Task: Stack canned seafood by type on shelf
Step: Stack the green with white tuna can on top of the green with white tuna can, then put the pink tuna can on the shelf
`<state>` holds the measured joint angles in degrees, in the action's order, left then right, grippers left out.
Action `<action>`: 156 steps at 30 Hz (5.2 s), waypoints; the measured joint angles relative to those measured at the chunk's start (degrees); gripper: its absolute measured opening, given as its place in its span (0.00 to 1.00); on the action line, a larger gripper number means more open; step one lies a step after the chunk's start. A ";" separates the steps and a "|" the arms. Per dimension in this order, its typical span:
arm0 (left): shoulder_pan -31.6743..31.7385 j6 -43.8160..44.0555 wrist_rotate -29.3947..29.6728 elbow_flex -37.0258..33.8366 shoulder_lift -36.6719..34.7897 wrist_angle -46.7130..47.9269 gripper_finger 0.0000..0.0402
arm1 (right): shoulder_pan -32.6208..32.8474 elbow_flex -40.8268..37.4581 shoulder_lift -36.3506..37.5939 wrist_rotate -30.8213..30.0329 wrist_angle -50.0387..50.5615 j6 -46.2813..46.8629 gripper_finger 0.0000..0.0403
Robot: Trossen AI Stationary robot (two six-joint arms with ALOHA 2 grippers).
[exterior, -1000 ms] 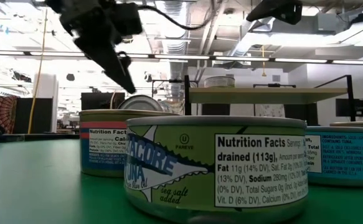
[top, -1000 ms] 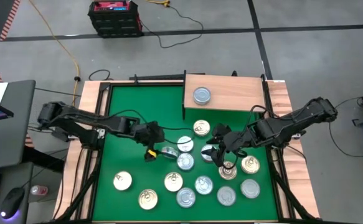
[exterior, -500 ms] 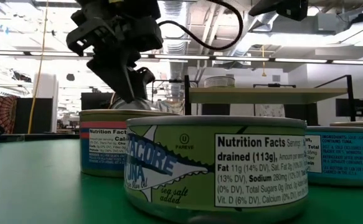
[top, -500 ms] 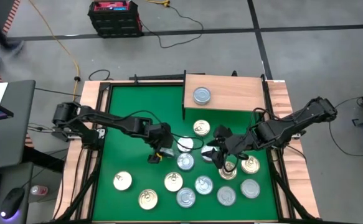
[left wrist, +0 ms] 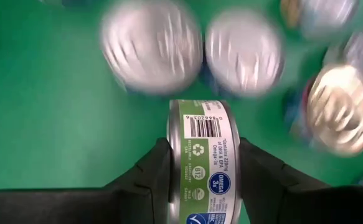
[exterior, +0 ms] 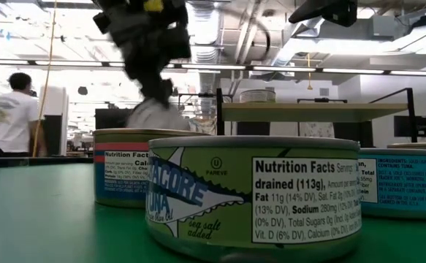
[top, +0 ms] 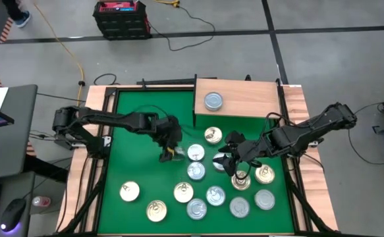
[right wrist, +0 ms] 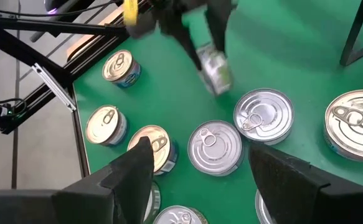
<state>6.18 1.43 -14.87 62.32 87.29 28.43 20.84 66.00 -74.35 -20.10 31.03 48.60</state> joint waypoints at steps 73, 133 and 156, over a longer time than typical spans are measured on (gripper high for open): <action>22.38 1.57 -1.14 45.84 17.27 -6.88 0.69 | 2.65 0.02 4.72 -0.96 2.78 8.12 0.70; -32.53 9.82 1.52 -18.45 -9.10 12.90 0.28 | -5.45 -0.02 4.70 -1.36 -1.57 -17.68 0.70; -26.04 14.25 30.05 -15.47 -15.74 22.18 0.00 | -5.48 0.02 4.70 -1.27 -1.69 -14.43 0.70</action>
<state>-19.86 15.68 15.18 46.85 71.55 50.61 15.35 66.02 -69.65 -21.37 29.33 34.17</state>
